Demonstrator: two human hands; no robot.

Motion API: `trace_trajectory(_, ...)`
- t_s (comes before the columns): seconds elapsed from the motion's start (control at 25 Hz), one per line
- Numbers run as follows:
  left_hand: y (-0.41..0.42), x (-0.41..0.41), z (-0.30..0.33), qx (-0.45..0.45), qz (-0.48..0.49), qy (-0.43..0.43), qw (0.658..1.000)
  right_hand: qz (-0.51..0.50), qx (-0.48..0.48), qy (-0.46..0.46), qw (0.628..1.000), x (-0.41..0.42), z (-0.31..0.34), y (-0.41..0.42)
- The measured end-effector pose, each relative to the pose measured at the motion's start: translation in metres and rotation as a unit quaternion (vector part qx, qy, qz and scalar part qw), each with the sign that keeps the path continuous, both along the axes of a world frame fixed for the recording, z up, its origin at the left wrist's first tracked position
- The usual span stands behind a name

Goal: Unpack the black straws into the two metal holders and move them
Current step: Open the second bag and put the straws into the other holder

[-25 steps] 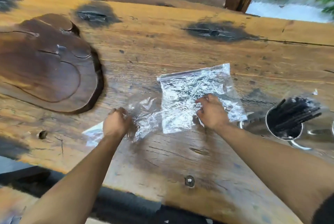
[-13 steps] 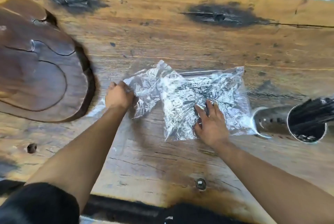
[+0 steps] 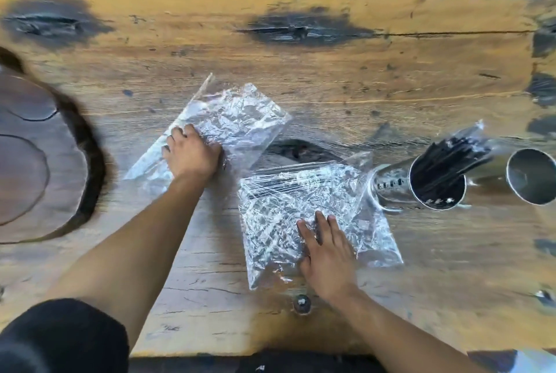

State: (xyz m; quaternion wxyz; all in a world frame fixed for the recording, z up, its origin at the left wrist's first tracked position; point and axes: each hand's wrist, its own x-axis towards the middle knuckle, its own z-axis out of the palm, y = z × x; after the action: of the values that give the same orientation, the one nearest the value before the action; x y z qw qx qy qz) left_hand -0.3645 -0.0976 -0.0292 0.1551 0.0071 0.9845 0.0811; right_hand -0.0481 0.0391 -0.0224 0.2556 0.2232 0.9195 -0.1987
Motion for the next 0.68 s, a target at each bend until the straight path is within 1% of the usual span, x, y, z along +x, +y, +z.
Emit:
trace_trajectory(0.08, 0.006, 0.034, 0.007, 0.034, -0.02, 0.069, 0.997, 0.01, 0.007, -0.003, 1.0, 0.016, -0.002, 0.003)
trace_trajectory(0.16, 0.011, 0.089, 0.01, 0.08, -0.092, 0.122, 0.985, 0.025, 0.007, -0.016, 1.0, 0.032, 0.0, 0.002)
trace_trajectory(0.24, 0.013, 0.158, 0.01, 0.108, -0.213, 0.107, 0.965, 0.034, 0.008, -0.023, 0.999, 0.049, -0.003, 0.0)
trace_trajectory(0.32, 0.015, 0.226, 0.003, 0.106, -0.314, 0.054, 0.942, 0.03, 0.0, -0.023, 0.999, 0.063, -0.001, -0.001)
trace_trajectory(0.36, 0.017, 0.252, -0.003, 0.097, -0.328, 0.026, 0.939, 0.031, -0.01, -0.019, 0.999, 0.066, 0.002, -0.001)
trace_trajectory(0.4, 0.019, 0.271, -0.009, 0.085, -0.316, 0.003, 0.945, 0.035, -0.014, -0.01, 0.999, 0.069, 0.004, 0.001)
trace_trajectory(0.48, 0.028, 0.298, -0.014, 0.06, -0.267, -0.044, 0.961, 0.048, -0.037, -0.022, 0.998, 0.085, 0.009, 0.006)
trace_trajectory(0.56, 0.041, 0.314, -0.015, 0.044, -0.252, -0.061, 0.965, 0.049, -0.042, -0.008, 0.998, 0.106, 0.009, 0.02)
trace_trajectory(0.68, 0.063, 0.335, -0.016, 0.029, -0.274, -0.064, 0.959, 0.056, -0.057, -0.003, 0.997, 0.137, 0.009, 0.052)
